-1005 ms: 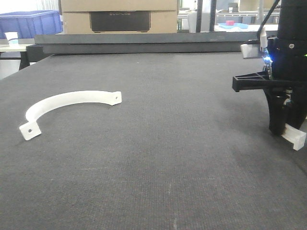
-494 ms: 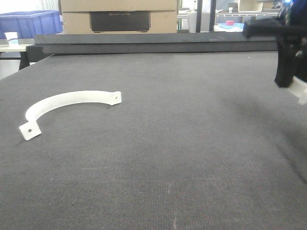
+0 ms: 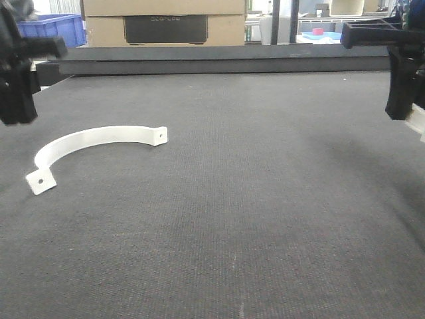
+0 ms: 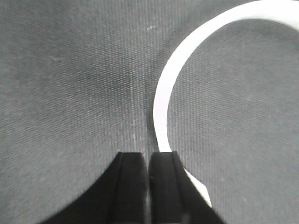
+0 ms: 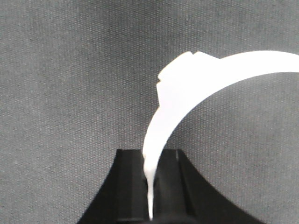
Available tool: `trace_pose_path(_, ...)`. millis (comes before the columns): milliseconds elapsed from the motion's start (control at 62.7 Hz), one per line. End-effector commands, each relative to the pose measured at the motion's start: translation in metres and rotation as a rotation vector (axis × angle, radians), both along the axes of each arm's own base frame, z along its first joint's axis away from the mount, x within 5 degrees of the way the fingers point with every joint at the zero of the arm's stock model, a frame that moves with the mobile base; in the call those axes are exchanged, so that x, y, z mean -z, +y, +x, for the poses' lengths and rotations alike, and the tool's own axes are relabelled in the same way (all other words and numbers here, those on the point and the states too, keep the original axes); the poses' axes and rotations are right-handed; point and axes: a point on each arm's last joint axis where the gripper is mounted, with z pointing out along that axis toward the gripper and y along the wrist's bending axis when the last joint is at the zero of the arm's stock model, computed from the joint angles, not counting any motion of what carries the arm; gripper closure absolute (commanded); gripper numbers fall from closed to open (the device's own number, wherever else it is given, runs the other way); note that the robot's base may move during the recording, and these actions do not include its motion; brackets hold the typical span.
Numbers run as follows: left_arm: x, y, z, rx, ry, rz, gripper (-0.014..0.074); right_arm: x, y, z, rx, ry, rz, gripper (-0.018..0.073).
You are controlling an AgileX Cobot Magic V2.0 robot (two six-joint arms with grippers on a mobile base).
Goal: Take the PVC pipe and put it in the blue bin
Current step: 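Lower the left gripper onto the other white clamp half and close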
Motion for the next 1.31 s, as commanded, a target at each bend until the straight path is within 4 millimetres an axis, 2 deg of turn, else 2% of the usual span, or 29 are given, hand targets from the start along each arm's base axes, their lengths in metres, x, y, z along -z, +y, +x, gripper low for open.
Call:
trace_pose_path(0, 0.002, -0.007, 0.004, -0.006, -0.004, -0.027, 0.0429, -0.002, -0.002, -0.001, -0.003, -0.019, -0.010, 0.0727)
trace_pose_path(80, 0.007, -0.010, 0.005, -0.008, 0.012, -0.046, 0.0332, 0.000, -0.002, -0.001, -0.003, -0.025, -0.008, 0.0727)
trace_pose_path(159, 0.014, -0.015, 0.006, -0.001, 0.030, -0.051, 0.0297, 0.000, -0.002, -0.001, -0.003, -0.027, -0.007, 0.0727)
trace_pose_path(271, 0.022, -0.021, 0.008, 0.013, 0.053, -0.048, 0.0299, -0.001, -0.001, 0.000, -0.003, -0.029, -0.007, 0.0727)
trace_pose_path(526, 0.041, -0.020, 0.014, -0.004, 0.090, -0.025, 0.0299, 0.000, -0.002, -0.001, -0.003, -0.027, -0.007, 0.0727)
trace_pose_path(877, 0.049, -0.020, 0.016, -0.020, 0.106, -0.025, 0.0304, -0.001, -0.001, 0.000, -0.003, -0.029, -0.007, 0.0727)
trace_pose_path(989, 0.049, -0.020, 0.017, -0.028, 0.102, -0.027, 0.0353, -0.001, -0.001, 0.000, -0.003, -0.029, -0.007, 0.0727)
trace_pose_path(1196, 0.049, -0.020, 0.017, -0.028, 0.100, -0.027, 0.0600, -0.001, -0.001, 0.000, -0.003, -0.029, -0.007, 0.0727)
trace_pose_path(1260, 0.049, -0.020, 0.017, -0.028, 0.100, -0.027, 0.0704, -0.001, -0.001, 0.000, -0.003, -0.029, -0.007, 0.0727)
trace_pose_path(1292, 0.049, -0.020, 0.017, -0.027, 0.103, -0.027, 0.0707, -0.001, -0.001, 0.000, -0.003, -0.029, -0.007, 0.0727)
